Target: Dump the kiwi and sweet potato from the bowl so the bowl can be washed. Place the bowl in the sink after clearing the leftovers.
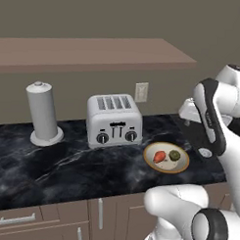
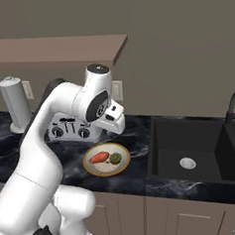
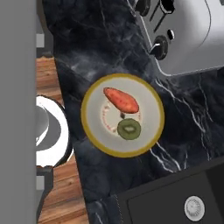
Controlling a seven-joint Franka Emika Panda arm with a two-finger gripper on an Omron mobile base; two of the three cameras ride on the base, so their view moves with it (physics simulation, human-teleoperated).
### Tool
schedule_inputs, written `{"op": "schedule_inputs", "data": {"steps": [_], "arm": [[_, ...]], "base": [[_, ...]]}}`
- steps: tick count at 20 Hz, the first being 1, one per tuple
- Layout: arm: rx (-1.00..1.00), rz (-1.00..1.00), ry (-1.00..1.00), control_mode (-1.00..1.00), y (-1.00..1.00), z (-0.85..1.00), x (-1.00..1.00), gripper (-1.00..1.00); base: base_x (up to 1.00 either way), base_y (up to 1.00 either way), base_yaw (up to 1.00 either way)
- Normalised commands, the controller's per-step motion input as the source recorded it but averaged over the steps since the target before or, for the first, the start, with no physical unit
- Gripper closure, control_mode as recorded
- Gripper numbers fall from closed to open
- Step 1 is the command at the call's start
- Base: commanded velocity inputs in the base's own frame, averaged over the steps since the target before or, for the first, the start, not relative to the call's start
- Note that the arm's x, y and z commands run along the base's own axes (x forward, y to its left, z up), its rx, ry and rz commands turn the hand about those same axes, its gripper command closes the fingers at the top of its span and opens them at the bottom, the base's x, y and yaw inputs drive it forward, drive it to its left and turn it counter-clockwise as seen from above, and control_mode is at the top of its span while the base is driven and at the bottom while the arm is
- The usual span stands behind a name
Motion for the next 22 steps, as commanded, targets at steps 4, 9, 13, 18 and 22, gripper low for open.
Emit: {"op": "schedule_inputs", "data": {"steps": [4,9,13,18,22], "arm": [[0.23,-0.26,0.14,-1.00,-0.75,-0.98,-0.29,-1.00],[0.25,-0.20,0.19,-1.00,0.00,-1.00,0.00,-1.00],[0.14,-0.17,0.12,-1.00,0.15,-0.84,0.08,-1.00],[0.00,-0.11,0.17,-1.00,0.08,-0.68,0.31,-1.00],[0.00,-0.08,0.02,-1.00,0.12,-0.25,0.39,-1.00]], "base": [[0.00,0.00,0.00],[0.00,0.00,0.00],[0.00,0.00,0.00],[0.00,0.00,0.00],[0.00,0.00,0.00]]}}
